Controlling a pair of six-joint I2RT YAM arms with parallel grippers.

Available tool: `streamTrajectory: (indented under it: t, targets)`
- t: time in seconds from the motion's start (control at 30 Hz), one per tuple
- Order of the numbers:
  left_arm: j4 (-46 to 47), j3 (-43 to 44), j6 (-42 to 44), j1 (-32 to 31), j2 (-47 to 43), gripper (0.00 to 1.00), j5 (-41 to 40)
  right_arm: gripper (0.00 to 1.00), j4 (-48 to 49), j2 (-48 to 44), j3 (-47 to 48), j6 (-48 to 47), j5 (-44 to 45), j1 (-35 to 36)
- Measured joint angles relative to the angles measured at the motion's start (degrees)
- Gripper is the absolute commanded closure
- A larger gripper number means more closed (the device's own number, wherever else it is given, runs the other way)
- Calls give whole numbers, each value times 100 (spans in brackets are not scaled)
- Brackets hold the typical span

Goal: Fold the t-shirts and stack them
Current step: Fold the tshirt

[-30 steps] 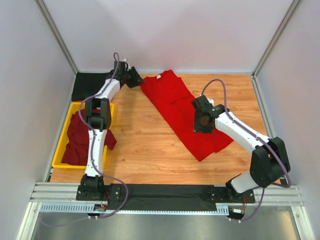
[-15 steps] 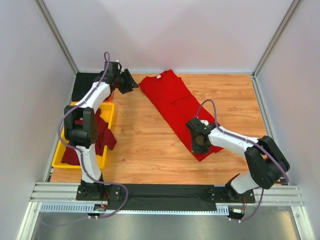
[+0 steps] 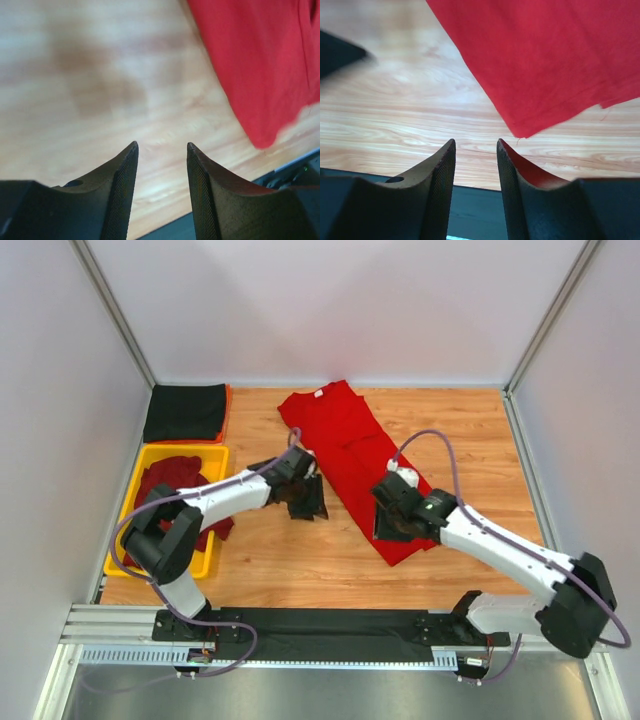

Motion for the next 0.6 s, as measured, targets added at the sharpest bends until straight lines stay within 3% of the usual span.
streamTrajectory:
  t: [0.2, 0.4, 0.6]
  targets:
    - [79, 2, -962, -1451, -146, 49, -654, 59, -717, -1145, 1078, -116, 452, -697]
    - [105, 461, -1792, -2055, 28, 48, -1228, 59, -1128, -1923, 1775, -391, 664, -1222]
    - [142, 1235, -2251, -2540, 769, 48, -1399, 59, -1325, -2190, 1829, -590, 647, -1329]
